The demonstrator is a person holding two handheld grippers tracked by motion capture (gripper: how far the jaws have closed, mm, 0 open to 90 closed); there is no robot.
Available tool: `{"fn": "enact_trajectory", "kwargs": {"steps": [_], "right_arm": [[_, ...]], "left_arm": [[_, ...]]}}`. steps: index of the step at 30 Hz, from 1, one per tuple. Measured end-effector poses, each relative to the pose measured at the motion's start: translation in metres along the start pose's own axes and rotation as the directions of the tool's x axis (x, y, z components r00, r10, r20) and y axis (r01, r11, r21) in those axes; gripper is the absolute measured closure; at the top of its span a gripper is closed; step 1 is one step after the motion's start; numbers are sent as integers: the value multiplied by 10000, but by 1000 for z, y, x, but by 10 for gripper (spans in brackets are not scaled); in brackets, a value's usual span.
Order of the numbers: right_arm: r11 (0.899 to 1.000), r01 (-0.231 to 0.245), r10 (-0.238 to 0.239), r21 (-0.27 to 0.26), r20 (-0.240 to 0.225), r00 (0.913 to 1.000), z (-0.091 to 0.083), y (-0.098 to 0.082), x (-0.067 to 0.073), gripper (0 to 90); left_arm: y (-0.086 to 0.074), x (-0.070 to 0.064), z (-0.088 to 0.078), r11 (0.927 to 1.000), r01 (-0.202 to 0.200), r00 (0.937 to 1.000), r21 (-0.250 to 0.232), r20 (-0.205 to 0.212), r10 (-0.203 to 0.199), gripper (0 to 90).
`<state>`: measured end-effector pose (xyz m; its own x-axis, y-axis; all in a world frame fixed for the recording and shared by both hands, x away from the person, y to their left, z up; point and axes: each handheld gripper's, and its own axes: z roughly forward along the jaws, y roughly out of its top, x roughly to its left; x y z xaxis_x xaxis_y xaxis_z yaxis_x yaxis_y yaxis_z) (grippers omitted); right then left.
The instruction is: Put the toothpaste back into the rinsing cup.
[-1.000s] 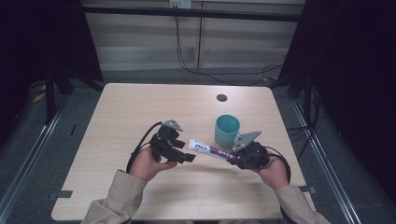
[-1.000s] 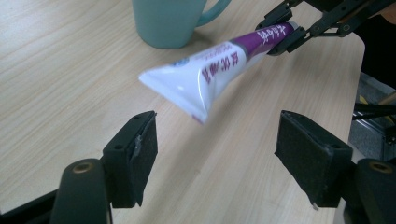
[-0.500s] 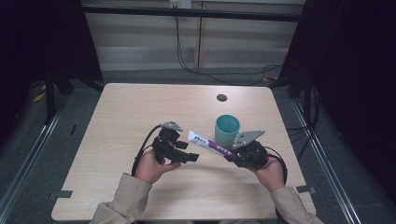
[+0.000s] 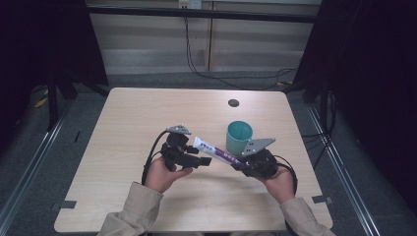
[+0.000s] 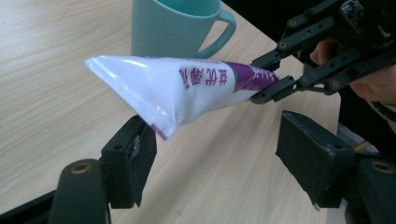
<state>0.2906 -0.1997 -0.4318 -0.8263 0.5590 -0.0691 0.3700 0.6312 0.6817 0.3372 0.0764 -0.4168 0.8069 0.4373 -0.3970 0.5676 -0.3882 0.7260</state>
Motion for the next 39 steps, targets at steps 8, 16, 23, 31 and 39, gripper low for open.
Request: {"fn": "enact_trajectory", "kwargs": {"steps": [8, 16, 23, 31, 39], "right_arm": [[9999, -51, 50, -96, -81, 10000, 2, 1, 1, 729], [9993, -86, 81, -371, -136, 9999, 2, 2, 4, 729], [9984, -196, 184, -522, -228, 9996, 5, 4, 7, 728], [9980, -243, 225, -590, -311, 9993, 6, 6, 8, 728], [9968, -455, 421, -655, -511, 9978, 11, 6, 10, 728]], "left_arm": [[1, 1, 1, 9994, 259, 9997, -218, -2, -259, 294], [3, 4, 2, 9945, 793, 9969, -678, 80, -789, 293], [2, 7, 1, 9839, 1227, 9924, -1303, 108, -1224, 343], [1, 13, -2, 9715, 1657, 9862, -1693, 273, -1634, 450], [1, 14, -4, 9560, 2066, 9783, -2082, 594, -1985, 491]]}}
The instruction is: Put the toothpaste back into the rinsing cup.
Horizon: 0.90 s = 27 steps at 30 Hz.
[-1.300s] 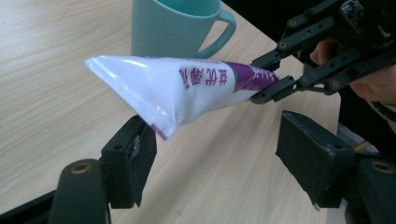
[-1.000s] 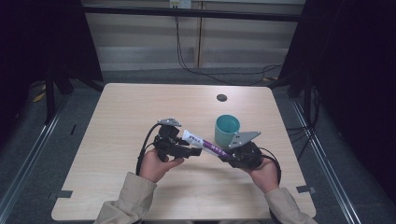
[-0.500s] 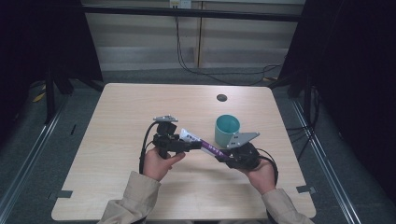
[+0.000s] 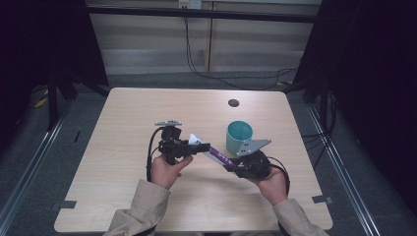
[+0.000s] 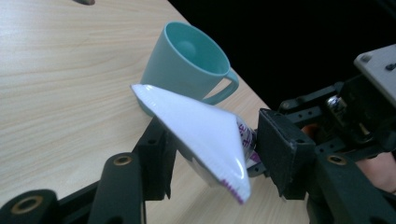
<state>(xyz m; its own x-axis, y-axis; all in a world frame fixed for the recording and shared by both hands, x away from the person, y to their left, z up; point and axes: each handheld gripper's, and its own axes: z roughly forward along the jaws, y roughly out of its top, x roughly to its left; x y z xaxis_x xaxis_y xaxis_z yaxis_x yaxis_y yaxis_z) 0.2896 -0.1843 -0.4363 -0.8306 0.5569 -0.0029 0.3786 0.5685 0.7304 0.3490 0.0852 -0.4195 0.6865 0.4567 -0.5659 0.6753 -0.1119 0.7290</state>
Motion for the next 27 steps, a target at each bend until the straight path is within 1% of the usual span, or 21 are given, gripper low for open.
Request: {"fn": "enact_trajectory", "kwargs": {"steps": [2, 5, 9, 11, 14, 17, 18, 19, 20, 23, 24, 26, 27], "right_arm": [[10000, -11, 11, -22, -25, 10000, 1, 1, 1, 729], [10000, -62, 62, -2, -16, 10000, 3, 2, 4, 729], [9997, -214, 212, -102, -150, 9997, 7, 2, 6, 729], [9997, -181, 178, -152, -209, 9996, 8, 3, 8, 729], [9995, -263, 256, -202, -310, 9992, 11, 4, 9, 728], [9991, -326, 314, -281, -415, 9986, 12, 3, 9, 728], [9989, -358, 345, -292, -442, 9984, 12, 3, 10, 728], [9986, -399, 379, -346, -559, 9977, 14, 4, 11, 727], [9986, -399, 379, -346, -559, 9977, 14, 4, 11, 727], [9987, -352, 331, -362, -564, 9979, 16, 4, 13, 725], [9986, -371, 350, -379, -558, 9978, 16, 4, 13, 725], [9977, -391, 361, -549, -545, 9979, 16, 4, 14, 721], [9977, -391, 361, -549, -545, 9979, 16, 4, 14, 721]], "left_arm": [[1, -1, 0, 9999, -25, 10000, -99, -3, 25, 495], [2, -2, -1, 9997, 64, 10000, -240, -18, -64, 506], [3, -1, -2, 9976, 243, 9996, -646, 166, -233, 536], [3, -1, -3, 9974, 252, 9996, -678, 164, -241, 545], [4, -2, -3, 9971, 184, 9998, -744, 77, -179, 558], [5, -3, -4, 9963, 214, 9996, -833, 199, -198, 575], [5, -5, -4, 9964, 132, 9995, -841, 298, -108, 589], [6, -6, -4, 9963, 92, 9994, -859, 344, -62, 642], [6, -8, -4, 9963, 70, 9995, -855, 320, -42, 642], [8, -13, -4, 9967, -243, 9996, -777, 104, 252, 674], [8, -14, -5, 9968, -224, 9997, -765, 79, 230, 682], [9, -16, -6, 9958, -412, 9992, -812, -18, 411, 700], [9, -18, -6, 9954, -477, 9989, -835, -60, 474, 700]]}}
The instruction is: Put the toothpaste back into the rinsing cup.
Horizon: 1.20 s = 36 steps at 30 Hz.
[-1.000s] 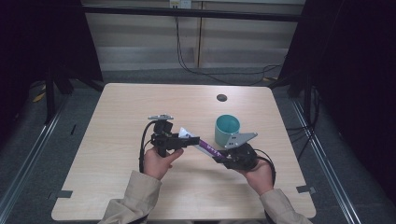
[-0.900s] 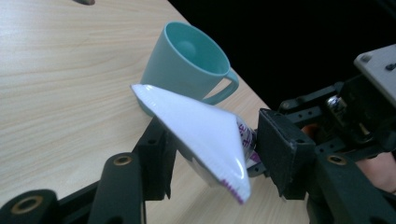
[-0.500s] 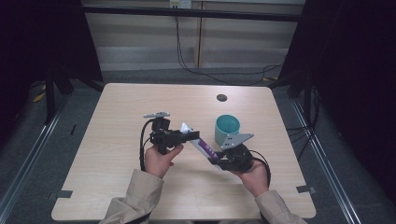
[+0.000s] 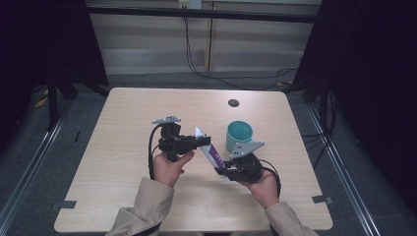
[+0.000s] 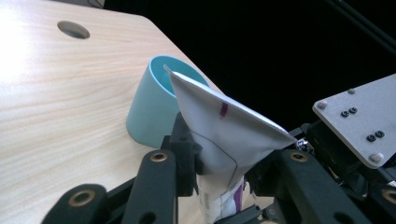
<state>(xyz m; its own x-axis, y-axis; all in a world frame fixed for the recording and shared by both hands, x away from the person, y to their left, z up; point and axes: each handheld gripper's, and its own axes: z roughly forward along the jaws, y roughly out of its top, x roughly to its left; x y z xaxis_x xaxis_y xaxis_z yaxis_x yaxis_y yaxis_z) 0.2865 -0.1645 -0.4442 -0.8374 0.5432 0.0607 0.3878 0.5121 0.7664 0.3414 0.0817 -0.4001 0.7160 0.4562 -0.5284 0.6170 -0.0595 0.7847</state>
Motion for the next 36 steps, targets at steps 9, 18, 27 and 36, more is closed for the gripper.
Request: {"fn": "enact_trajectory", "kwargs": {"steps": [9, 18, 27, 36], "right_arm": [[9998, 54, -54, -213, -16, 10000, -2, 4, 0, 663], [9982, -110, 124, -590, 234, 9996, -6, 15, 2, 429], [9931, -422, 489, -1092, 589, 9971, -10, 28, 0, 351], [9829, -707, 813, -1701, 560, 9951, -14, 35, -1, 450]], "left_arm": [[6, -14, -1, 9966, -813, 9963, 130, -269, 816, 716], [8, -18, -1, 9942, -1058, 9932, 211, -458, 1067, 720], [12, -30, 3, 9834, -1751, 9803, 479, -844, 1786, 720], [12, -39, 10, 9767, -2072, 9741, 554, -803, 2112, 719]]}}
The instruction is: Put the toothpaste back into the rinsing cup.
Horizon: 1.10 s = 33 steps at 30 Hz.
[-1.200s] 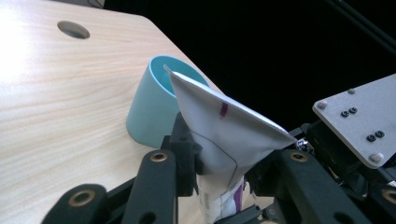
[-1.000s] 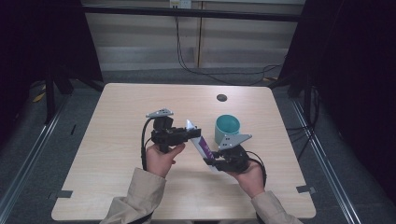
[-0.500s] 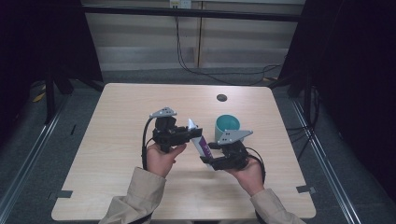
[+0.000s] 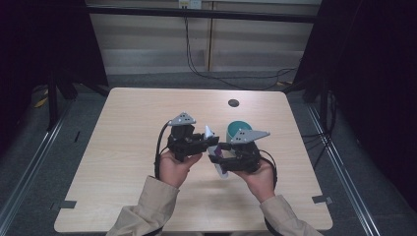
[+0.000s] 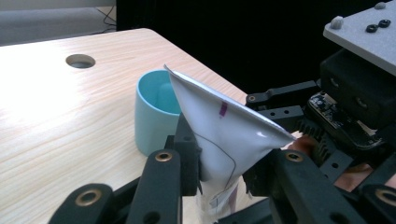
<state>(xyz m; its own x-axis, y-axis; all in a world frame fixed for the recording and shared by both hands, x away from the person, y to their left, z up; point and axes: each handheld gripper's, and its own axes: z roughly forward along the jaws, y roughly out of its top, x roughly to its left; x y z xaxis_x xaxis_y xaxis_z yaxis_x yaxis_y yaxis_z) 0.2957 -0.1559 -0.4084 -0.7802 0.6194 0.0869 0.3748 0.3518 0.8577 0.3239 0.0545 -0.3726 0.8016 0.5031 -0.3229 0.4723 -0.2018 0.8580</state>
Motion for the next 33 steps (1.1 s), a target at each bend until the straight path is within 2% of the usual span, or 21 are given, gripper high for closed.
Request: {"fn": "enact_trajectory", "kwargs": {"steps": [6, 12, 17, 19, 21, 23, 24, 26, 28, 33], "right_arm": [[9997, -126, 126, -205, -45, 9999, -1, 0, -1, 491], [9995, -140, 137, -279, -93, 9999, 0, 4, 1, 538], [9992, -263, 256, -286, -242, 9994, 1, 2, 1, 609], [9996, -159, 152, -250, -255, 9996, 0, 1, 1, 634], [9993, -247, 237, -262, -380, 9990, -1, 0, -1, 683], [9992, -212, 197, -325, -475, 9987, -3, 0, -2, 729], [9993, -160, 142, -353, -492, 9987, -4, 0, -2, 750], [9992, -154, 135, -369, -519, 9986, -5, 0, -2, 755], [9989, -271, 253, -377, -488, 9985, -5, 0, -3, 758], [9973, -501, 490, -543, -217, 9986, -11, -2, -10, 759]], "left_arm": [[0, -3, 2, 9997, -177, 9998, 157, -99, 179, 719], [-1, -7, 7, 9996, -232, 9997, 180, 54, 231, 719], [-2, -8, 10, 9989, -333, 9994, 320, 44, 331, 718], [-2, -9, 10, 9989, -351, 9993, 319, 105, 348, 716], [-2, -9, 11, 9989, -381, 9991, 262, 214, 375, 707], [-1, -10, 11, 9987, -445, 9985, 268, 334, 436, 680], [-1, -9, 11, 9986, -447, 9983, 275, 378, 437, 633], [-1, -7, 10, 9992, -364, 9978, 165, 569, 354, 616], [1, -5, 5, 9994, -322, 9981, -101, 521, 327, 480], [2, -4, -8, 9960, -851, 9960, -253, 254, 858, 346]]}}
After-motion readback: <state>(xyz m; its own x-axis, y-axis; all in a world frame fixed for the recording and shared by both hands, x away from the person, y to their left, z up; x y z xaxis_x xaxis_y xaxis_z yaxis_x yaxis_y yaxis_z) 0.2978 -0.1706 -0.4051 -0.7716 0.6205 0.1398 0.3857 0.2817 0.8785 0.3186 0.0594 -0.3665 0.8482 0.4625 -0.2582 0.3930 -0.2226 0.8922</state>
